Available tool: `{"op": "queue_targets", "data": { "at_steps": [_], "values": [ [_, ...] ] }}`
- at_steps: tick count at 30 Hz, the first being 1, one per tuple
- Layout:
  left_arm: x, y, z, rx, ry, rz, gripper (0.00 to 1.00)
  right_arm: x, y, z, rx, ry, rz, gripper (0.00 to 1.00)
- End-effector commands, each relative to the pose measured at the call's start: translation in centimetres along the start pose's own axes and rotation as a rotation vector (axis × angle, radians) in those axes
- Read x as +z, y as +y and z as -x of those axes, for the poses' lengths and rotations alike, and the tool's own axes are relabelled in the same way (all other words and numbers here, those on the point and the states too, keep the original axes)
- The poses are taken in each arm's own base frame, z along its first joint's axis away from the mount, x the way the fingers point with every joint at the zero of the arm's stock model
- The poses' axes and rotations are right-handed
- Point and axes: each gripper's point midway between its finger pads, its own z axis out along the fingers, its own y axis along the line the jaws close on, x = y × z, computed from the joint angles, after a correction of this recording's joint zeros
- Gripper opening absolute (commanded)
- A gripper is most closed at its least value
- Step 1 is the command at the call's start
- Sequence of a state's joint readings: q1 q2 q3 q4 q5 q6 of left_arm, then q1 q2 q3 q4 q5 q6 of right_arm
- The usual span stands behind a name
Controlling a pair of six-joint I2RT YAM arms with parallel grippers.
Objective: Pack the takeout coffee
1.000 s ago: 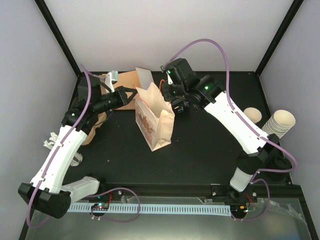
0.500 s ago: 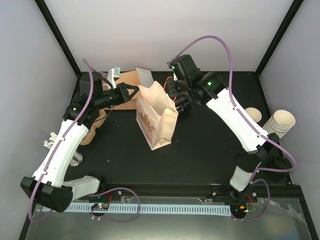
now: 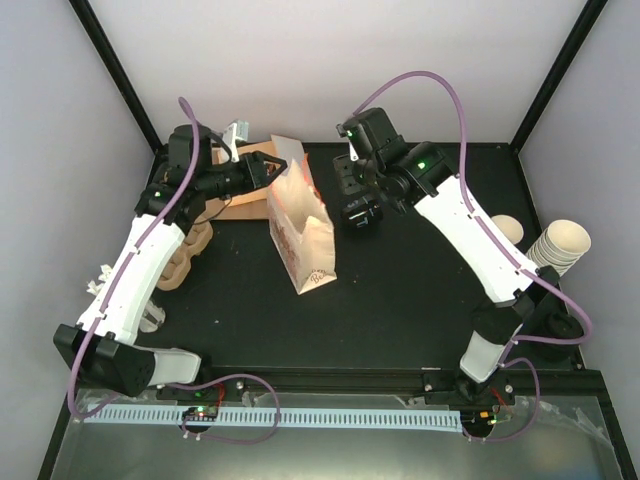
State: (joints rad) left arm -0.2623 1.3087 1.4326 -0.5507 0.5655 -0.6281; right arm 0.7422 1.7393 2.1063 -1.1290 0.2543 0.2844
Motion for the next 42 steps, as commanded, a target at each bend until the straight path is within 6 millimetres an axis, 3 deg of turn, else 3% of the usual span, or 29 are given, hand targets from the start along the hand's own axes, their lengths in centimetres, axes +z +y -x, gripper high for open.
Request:
{"op": "queue_targets", "data": {
  "at_steps": [1,4,9,13,20,27,31,34,42],
  "values": [
    [-1.6,-1.4,0.8,0.058,-0.023,-0.014,0.47,-3.0,0.2,1.4,-0.028,-0.065,0.078,0.61],
    [-3.2,-2.1,1.1,0.091,-0.058,0.003,0.59,-6.0,0.2,2.7,-0.019,-0.159,0.134,0.74],
    [-5.5,-2.7,0.9,0.131,-0.073,0.051,0.71,-10.2,0.2,4.0,-0.014,-0.265,0.201,0.85],
    [-7.8,-2.5,0.3,0.156,-0.105,0.116,0.77,-11.0,-0.8,3.5,0.008,-0.271,0.207,0.89],
    [-10.9,-0.7,-2.3,0.199,-0.118,0.227,0.8,-6.7,-6.2,0.0,0.185,-0.212,0.246,0.88],
    [-11.3,1.6,-5.5,0.208,-0.11,0.247,0.8,2.1,-10.9,-5.0,0.331,-0.056,0.246,0.87],
    [-11.4,2.2,-6.7,0.207,-0.108,0.243,0.8,4.6,-13.0,-6.6,0.367,-0.04,0.243,0.87],
    [-11.3,2.6,-7.3,0.205,-0.103,0.24,0.8,6.2,-13.9,-8.0,0.398,-0.001,0.284,0.86],
    [-10.3,3.7,-8.5,0.181,-0.073,0.229,0.8,11.4,-13.5,-12.0,0.433,0.097,0.396,0.83]
  ]
}}
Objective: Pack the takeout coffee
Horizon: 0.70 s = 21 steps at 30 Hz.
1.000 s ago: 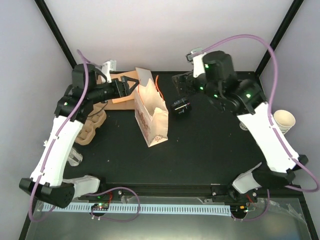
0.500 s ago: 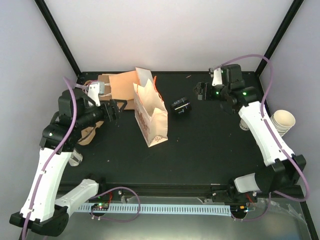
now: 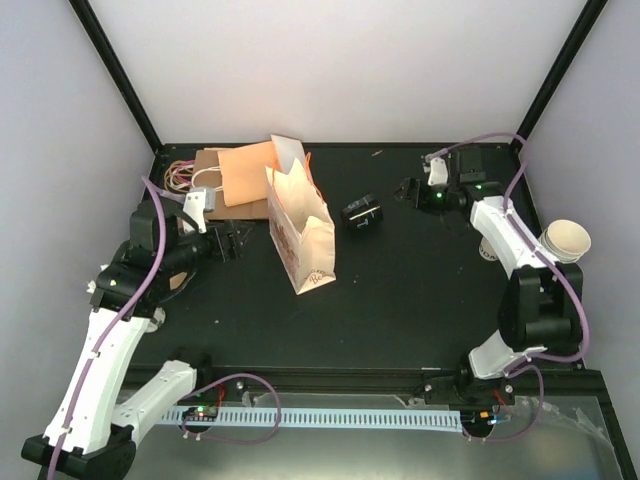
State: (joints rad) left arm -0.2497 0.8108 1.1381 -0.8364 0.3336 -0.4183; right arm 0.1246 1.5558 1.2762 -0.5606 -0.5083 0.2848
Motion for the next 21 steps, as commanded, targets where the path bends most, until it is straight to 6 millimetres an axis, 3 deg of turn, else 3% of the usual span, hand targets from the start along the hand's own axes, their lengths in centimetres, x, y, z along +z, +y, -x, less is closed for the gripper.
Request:
{"op": "queue_targets", "data": {
  "at_steps": [1,8,16,21],
  "values": [
    [0.3,0.0,0.0,0.009,-0.014,-0.02,0.8,2.6,-0.5,-0.5,-0.01,0.025,0.069,0.83],
    [0.2,-0.1,-0.2,0.012,-0.016,-0.03,0.8,5.7,-3.4,0.3,0.011,0.053,0.076,0.83],
    [0.2,-0.3,-0.3,0.011,-0.012,-0.039,0.8,10.8,-4.6,-0.8,0.019,0.138,0.2,0.79],
    [0.3,-0.3,-0.4,0.009,-0.013,-0.042,0.8,12.1,-4.7,-1.2,0.02,0.164,0.25,0.79]
  ]
}}
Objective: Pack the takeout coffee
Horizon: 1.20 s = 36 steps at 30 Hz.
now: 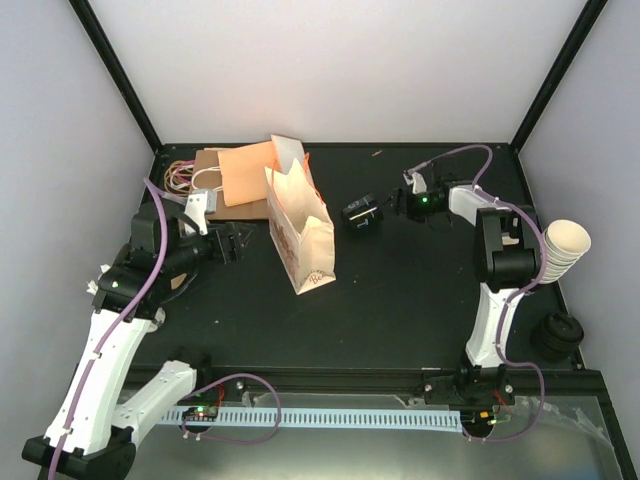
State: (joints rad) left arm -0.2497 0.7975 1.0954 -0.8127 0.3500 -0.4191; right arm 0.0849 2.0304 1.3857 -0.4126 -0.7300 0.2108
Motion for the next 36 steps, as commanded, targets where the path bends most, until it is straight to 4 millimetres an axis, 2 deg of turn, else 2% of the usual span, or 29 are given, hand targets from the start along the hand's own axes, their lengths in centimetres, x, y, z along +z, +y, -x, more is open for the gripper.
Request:
{"op": "queue_targets", "data": {
  "at_steps": [1,6,10,15,25,36],
  "values": [
    [-0.2,-0.5,0.4,0.01,-0.024,-0.03,0.8,0.3,1.6,1.5,-0.069,-0.021,0.092,0.78],
    [0.4,-0.4,0.1,-0.001,-0.012,-0.038,0.8,1.3,2.0,0.8,-0.069,0.011,0.14,0.71],
    [0.5,-0.5,0.3,0.0,-0.013,-0.044,0.8,2.0,2.5,0.3,-0.083,0.028,0.152,0.7],
    [0.5,-0.5,0.3,0.002,-0.01,-0.044,0.8,2.4,3.0,1.0,-0.105,0.02,0.195,0.68],
    [0.5,-0.6,0.8,0.007,-0.018,-0.042,0.8,3.3,4.1,2.0,-0.149,0.022,0.254,0.53],
    [0.4,-0.9,1.0,0.005,-0.013,-0.05,0.8,3.5,6.4,1.5,-0.213,0.036,0.341,0.3]
  ]
}}
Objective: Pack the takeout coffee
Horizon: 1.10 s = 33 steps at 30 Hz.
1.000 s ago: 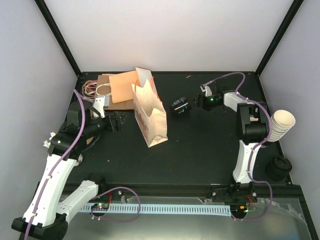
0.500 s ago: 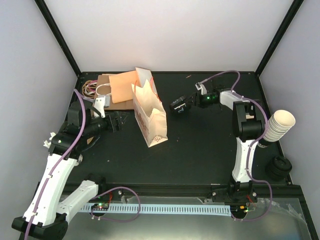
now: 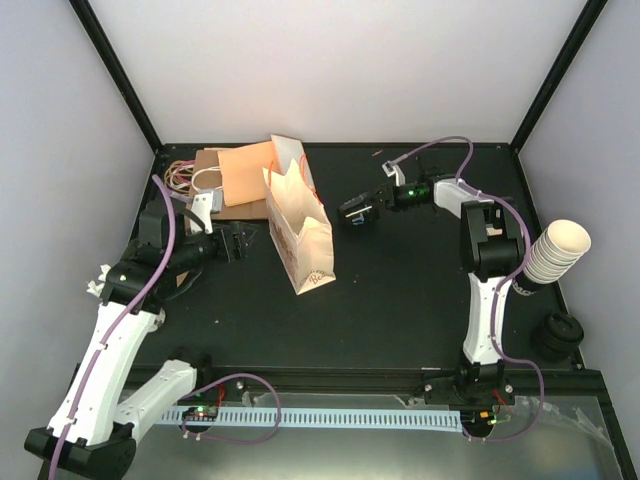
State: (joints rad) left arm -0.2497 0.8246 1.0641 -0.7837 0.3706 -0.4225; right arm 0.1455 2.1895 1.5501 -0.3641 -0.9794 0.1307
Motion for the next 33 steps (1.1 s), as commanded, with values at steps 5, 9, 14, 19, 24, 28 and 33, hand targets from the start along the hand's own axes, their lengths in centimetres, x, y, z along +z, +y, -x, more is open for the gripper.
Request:
{"op": "queue_targets", "data": {
  "at_steps": [5,9,14,19,24,28,33],
  "values": [
    [-1.6,-1.7,1.8,0.023,-0.059,-0.047,0.8,-0.3,2.8,-0.1,-0.082,-0.015,0.056,0.18],
    [-1.8,-1.9,1.7,0.018,-0.061,-0.054,0.8,-1.6,3.7,-0.4,-0.091,-0.034,0.002,0.15],
    [-1.8,-1.9,1.4,0.018,-0.062,-0.06,0.8,-3.7,5.6,-1.0,-0.111,-0.071,-0.142,0.14],
    [-1.7,-2.0,1.2,0.019,-0.059,-0.077,0.8,-6.6,7.5,-2.0,-0.119,-0.104,-0.341,0.13],
    [-1.5,-1.9,0.8,0.027,-0.058,-0.082,0.8,-9.3,7.4,-3.5,-0.091,-0.125,-0.479,0.26],
    [-1.5,-2.1,0.6,0.031,-0.052,-0.095,0.8,-9.2,7.0,-4.6,-0.014,-0.139,-0.48,0.35],
    [-1.9,-2.0,0.7,0.043,-0.063,-0.086,0.8,-7.6,6.4,-5.5,0.055,-0.171,-0.395,0.49]
  ]
}}
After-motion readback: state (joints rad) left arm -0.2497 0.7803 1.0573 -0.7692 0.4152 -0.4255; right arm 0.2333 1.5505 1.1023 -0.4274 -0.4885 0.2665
